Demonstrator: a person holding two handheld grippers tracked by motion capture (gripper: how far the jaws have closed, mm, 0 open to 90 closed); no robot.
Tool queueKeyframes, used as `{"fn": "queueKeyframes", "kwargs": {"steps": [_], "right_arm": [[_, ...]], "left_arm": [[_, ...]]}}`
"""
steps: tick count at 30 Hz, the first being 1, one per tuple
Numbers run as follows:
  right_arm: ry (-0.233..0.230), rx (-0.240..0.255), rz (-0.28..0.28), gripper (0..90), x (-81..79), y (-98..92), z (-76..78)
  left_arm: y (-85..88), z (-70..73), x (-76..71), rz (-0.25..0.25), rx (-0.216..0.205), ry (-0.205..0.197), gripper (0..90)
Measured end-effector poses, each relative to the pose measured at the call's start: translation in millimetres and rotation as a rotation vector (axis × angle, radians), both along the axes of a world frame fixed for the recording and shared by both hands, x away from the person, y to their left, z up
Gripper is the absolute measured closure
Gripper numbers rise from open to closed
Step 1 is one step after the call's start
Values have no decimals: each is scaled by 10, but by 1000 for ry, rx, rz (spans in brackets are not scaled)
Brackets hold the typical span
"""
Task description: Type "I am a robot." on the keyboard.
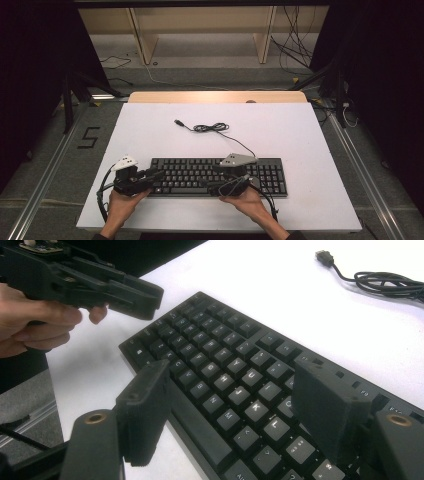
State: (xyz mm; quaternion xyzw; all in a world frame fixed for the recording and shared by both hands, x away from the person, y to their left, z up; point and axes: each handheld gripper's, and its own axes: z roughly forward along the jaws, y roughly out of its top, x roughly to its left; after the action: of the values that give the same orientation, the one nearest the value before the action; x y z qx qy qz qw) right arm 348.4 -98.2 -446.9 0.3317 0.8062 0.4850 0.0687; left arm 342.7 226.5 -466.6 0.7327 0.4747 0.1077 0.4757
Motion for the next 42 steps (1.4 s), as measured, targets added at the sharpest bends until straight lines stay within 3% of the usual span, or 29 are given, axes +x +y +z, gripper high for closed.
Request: {"fn": "queueKeyframes", "kwargs": {"steps": [5, 12, 32, 42], "right_arm": [[-1, -4, 3, 360, 6, 12, -5], [17, -22, 0, 490, 32, 32, -23], [62, -84, 15, 884, 133, 164, -130], [75, -134, 28, 900, 141, 241, -220]], "left_arm": [[-17, 27, -39, -9, -19, -16, 507], [-43, 51, -81, -25, -39, -33, 411], [-44, 67, -110, -20, -58, -41, 330], [-40, 87, -132, -30, -70, -62, 304]]}}
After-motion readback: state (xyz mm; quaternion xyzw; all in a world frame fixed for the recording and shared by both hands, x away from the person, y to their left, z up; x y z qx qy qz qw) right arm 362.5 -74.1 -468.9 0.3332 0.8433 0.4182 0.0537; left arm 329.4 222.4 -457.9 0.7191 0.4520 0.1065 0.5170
